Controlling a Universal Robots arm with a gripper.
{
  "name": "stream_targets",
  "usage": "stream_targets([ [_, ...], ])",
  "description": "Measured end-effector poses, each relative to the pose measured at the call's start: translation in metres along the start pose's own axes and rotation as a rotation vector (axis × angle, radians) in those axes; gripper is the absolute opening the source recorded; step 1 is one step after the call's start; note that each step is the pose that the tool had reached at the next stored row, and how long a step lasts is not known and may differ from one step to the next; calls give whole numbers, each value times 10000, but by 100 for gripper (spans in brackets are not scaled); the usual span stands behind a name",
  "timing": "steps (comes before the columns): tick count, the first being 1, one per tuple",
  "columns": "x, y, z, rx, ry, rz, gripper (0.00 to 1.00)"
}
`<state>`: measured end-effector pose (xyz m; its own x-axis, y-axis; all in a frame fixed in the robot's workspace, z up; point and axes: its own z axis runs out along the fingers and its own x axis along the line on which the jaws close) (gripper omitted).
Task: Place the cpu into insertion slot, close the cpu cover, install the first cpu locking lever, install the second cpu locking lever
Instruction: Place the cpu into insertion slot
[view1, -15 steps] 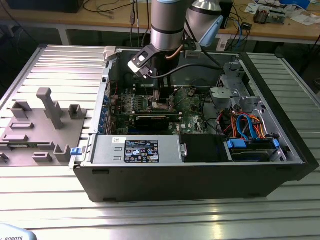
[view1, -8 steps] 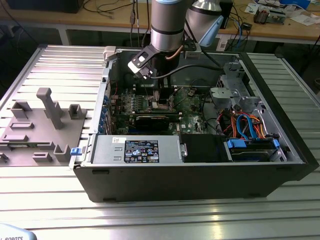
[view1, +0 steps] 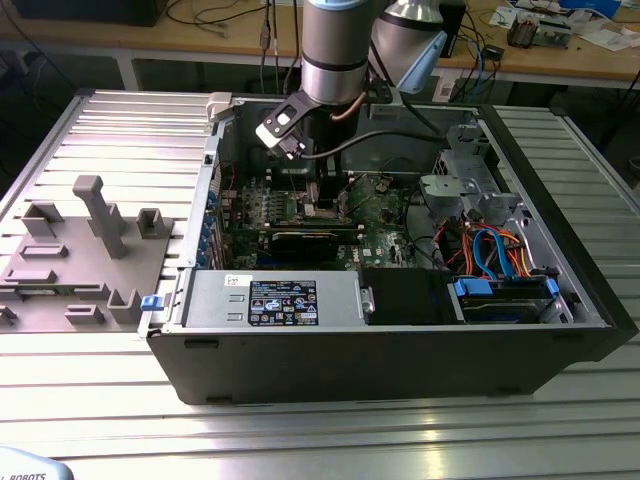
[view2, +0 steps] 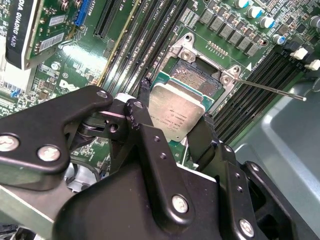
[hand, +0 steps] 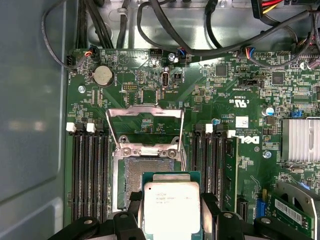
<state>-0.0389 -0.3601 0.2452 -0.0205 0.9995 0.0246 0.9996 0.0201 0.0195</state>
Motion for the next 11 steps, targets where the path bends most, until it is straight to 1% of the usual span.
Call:
stream_targets([
  [11, -1, -1, 31, 1, -1, 1, 55],
])
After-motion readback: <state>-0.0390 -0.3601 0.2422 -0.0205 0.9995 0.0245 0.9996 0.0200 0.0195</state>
